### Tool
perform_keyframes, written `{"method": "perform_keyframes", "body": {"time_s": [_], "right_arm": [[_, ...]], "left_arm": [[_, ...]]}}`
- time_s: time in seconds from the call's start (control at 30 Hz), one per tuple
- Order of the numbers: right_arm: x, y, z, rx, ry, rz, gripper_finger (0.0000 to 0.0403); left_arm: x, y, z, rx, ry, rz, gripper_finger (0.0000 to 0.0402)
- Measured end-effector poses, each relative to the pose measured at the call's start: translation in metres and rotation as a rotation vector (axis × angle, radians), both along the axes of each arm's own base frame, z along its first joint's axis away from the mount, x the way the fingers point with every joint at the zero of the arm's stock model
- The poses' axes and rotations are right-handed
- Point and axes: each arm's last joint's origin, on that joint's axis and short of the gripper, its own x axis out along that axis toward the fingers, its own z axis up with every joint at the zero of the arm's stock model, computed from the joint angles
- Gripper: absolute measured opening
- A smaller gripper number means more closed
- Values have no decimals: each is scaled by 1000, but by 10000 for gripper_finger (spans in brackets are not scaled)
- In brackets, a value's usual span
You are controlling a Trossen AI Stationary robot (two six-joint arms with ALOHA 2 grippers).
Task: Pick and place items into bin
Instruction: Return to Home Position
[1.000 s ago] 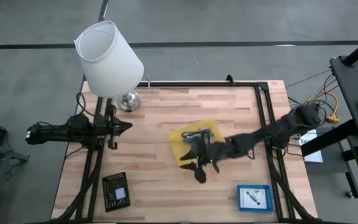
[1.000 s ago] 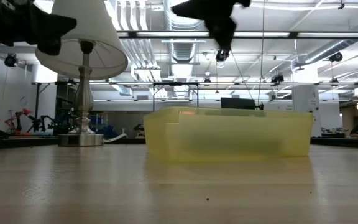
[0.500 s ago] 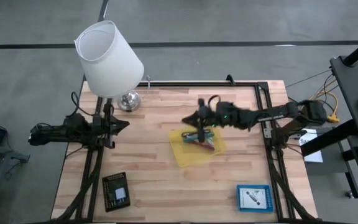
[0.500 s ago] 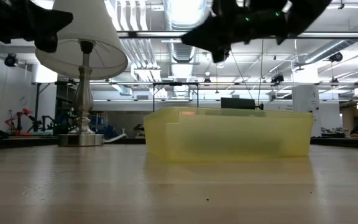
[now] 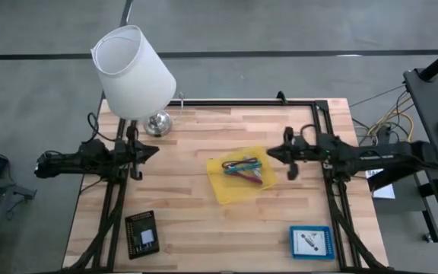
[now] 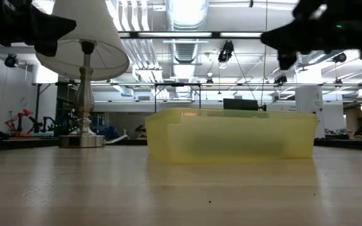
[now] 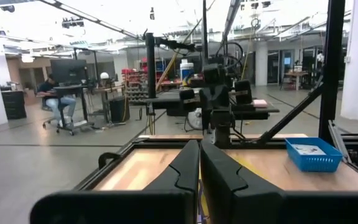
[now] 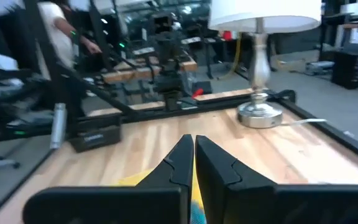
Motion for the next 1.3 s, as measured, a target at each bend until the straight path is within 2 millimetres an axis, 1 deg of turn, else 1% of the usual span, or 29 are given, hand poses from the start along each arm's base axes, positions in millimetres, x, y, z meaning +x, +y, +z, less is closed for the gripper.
{"method": "perform_keyframes", "body": {"time_s": [0.1, 0.2, 0.3, 0.4, 0.6, 0.77, 0.9, 1.0, 1.1, 1.17, 1.3], "right_arm": [[-21, 6, -12, 39, -46, 31, 8], [-36, 11, -20, 64, -98, 77, 8], [-47, 15, -24, 56, -149, 125, 8], [-54, 17, -27, 59, -182, 101, 8], [-61, 21, -34, 75, -77, 54, 8], [-67, 24, -32, 46, -127, 4, 8], [-68, 25, -36, 59, -125, 9, 8], [-67, 25, -42, 87, -95, 7, 8], [-67, 24, -43, 60, -85, -20, 8], [-67, 23, -42, 21, -95, -56, 8], [-68, 22, -42, 19, -94, -72, 8]], "left_arm": [[0, 0, -1, 0, 8, 0, 0], [0, 0, 0, -1, 4, 0, 0], [0, 0, 0, -1, 4, 0, 0], [0, 0, 0, -2, 4, 0, 0], [0, 0, -2, -68, 12, -13, 0], [2, -2, -9, -70, 50, -70, 0], [6, -3, -21, -71, 60, -92, 0], [9, -3, -32, -118, 66, -116, 0], [12, -4, -45, -141, 73, -138, 0], [13, -4, -46, -141, 60, -141, 0], [13, -4, -47, -136, 69, -139, 0]]}}
